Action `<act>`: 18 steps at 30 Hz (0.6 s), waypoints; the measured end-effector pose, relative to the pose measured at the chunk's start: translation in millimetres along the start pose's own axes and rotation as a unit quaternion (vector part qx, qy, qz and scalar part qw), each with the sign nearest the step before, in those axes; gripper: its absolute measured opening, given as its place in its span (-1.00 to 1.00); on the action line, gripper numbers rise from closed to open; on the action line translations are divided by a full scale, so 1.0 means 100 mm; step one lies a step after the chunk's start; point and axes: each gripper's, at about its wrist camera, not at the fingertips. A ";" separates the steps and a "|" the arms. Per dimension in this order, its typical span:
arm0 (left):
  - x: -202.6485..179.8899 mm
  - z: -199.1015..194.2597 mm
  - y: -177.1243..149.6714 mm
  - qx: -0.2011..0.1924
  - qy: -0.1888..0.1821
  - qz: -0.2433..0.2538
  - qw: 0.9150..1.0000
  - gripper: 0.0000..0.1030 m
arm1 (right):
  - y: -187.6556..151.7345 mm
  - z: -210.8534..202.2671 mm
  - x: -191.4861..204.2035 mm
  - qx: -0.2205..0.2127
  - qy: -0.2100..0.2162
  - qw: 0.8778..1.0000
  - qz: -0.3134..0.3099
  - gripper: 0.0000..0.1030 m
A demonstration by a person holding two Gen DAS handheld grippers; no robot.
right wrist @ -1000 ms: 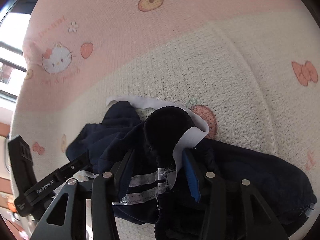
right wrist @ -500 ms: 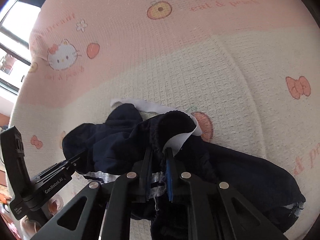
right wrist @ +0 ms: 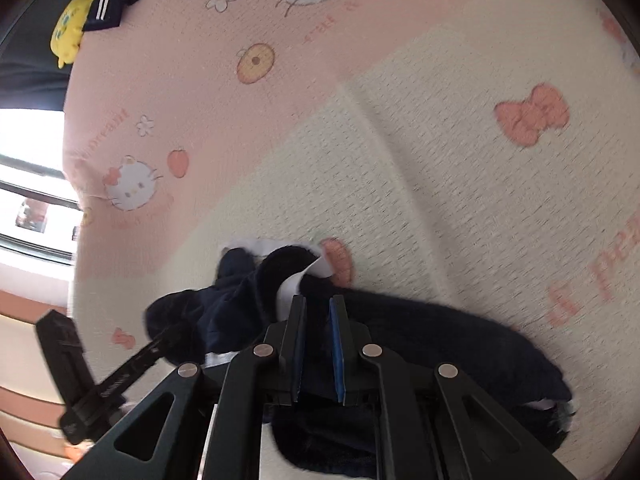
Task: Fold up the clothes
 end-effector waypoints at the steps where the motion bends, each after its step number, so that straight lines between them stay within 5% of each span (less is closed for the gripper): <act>1: 0.00 -0.01 0.00 0.000 0.000 -0.001 1.000 -0.83 | 0.00 0.00 0.01 0.003 0.018 1.000 0.004 -0.78; 4: -0.02 0.00 -0.05 -0.002 -0.002 0.000 1.000 -0.83 | 0.01 0.02 0.09 0.007 0.049 0.999 0.004 -0.77; 9: 0.11 -0.01 -0.07 -0.003 -0.005 -0.012 1.000 -0.83 | 0.02 0.22 0.14 0.061 0.055 0.997 0.010 -0.41; 15: 0.29 0.20 -0.06 0.061 -0.056 -0.060 0.995 -0.82 | 0.00 0.42 0.24 0.077 -0.005 0.997 -0.024 -0.37; 18: 0.39 0.30 -0.09 0.086 -0.080 -0.092 0.989 -0.58 | -0.06 0.49 0.31 0.090 -0.036 0.994 -0.054 -0.10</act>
Point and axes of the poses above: each gripper's, at about its wrist camera, not at the fingertips, and z roughly the way its jaws point, x to its left, y to its top, and after that the axes turned 5 degrees about z, right-handed
